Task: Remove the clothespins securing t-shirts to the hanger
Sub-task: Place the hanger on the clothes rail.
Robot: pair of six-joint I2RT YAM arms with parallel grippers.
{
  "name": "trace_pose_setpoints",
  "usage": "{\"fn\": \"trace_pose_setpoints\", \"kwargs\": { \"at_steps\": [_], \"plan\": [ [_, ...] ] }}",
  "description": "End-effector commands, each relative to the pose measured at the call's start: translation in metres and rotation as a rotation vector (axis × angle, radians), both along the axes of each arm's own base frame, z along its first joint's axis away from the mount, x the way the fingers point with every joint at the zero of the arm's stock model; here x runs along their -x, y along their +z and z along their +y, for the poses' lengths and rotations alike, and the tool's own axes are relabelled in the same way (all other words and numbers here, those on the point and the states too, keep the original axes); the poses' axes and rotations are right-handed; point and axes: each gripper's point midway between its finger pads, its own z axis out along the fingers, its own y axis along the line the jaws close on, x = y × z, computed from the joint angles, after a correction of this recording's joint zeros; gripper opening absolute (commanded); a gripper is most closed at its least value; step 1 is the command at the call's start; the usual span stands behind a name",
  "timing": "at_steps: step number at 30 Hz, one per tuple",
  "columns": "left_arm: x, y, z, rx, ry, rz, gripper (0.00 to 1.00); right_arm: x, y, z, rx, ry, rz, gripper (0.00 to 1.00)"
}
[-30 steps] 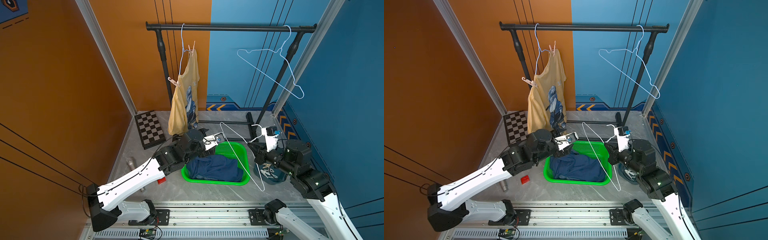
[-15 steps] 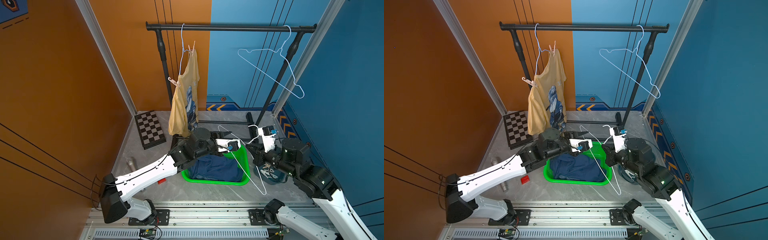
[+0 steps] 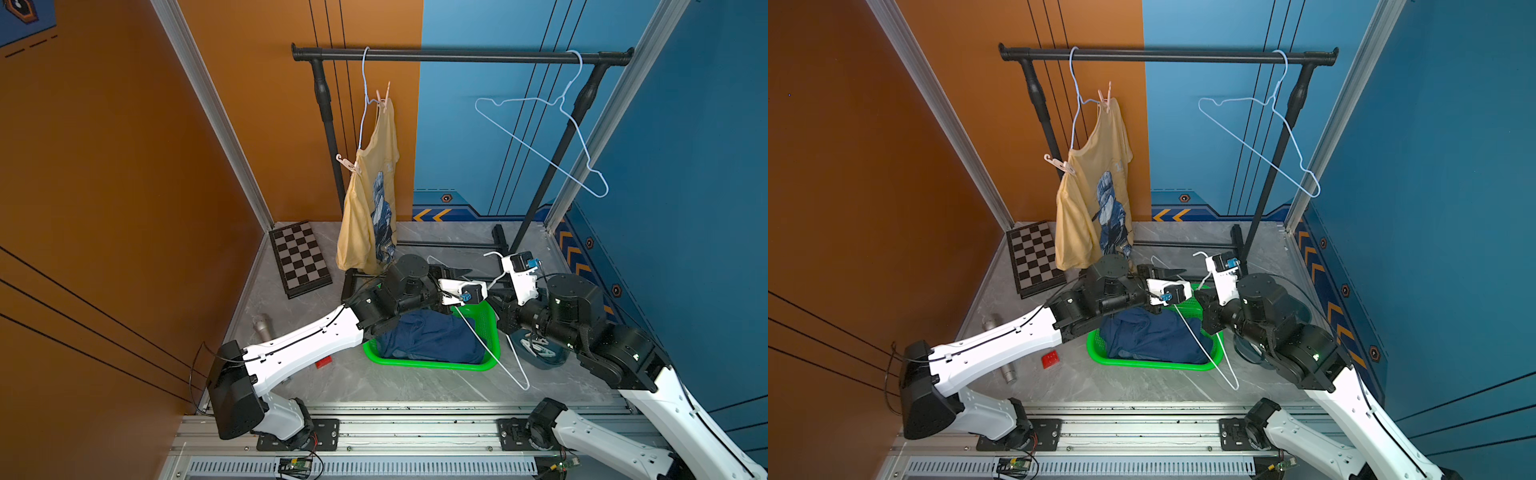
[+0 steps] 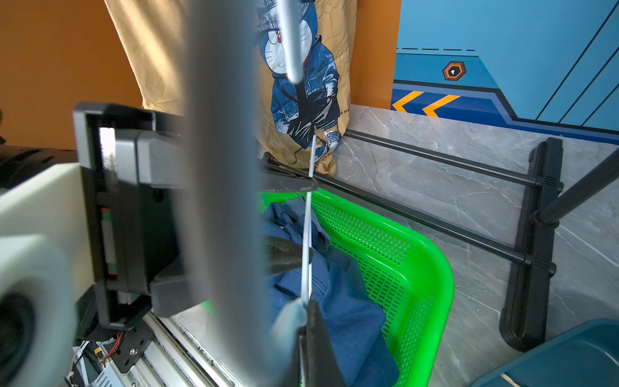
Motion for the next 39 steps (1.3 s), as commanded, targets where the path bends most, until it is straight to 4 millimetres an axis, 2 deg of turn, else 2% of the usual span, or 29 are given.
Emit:
{"fn": "trace_pose_setpoints", "kwargs": {
  "at_steps": [1,6,19,20,22,26,32,39],
  "plan": [
    [0.003,0.011,-0.004,0.03,-0.011,-0.01,0.4,0.002,0.014,0.0,-0.005,-0.005,-0.033,0.0],
    [0.0,0.004,-0.005,0.013,-0.007,0.004,0.38,0.004,0.018,0.006,-0.013,0.019,-0.037,0.0],
    [-0.003,0.006,0.002,0.018,0.007,-0.001,0.08,0.005,0.018,0.013,-0.005,0.046,-0.043,0.0],
    [-0.003,0.006,0.003,0.018,0.007,0.0,0.07,0.006,0.018,0.014,-0.008,0.053,-0.042,0.06],
    [-0.005,0.008,0.006,0.02,0.01,-0.001,0.06,0.009,0.018,0.014,-0.014,0.064,-0.043,0.34],
    [-0.007,0.01,0.014,0.02,0.014,0.005,0.05,0.015,0.018,0.007,-0.014,0.061,-0.055,0.53],
    [-0.012,0.011,0.028,0.027,0.026,0.018,0.04,0.028,0.022,-0.014,0.007,0.049,-0.085,0.59],
    [-0.021,0.019,0.052,0.06,0.037,0.044,0.04,0.045,0.031,-0.027,0.01,0.087,-0.133,0.58]
  ]
}}
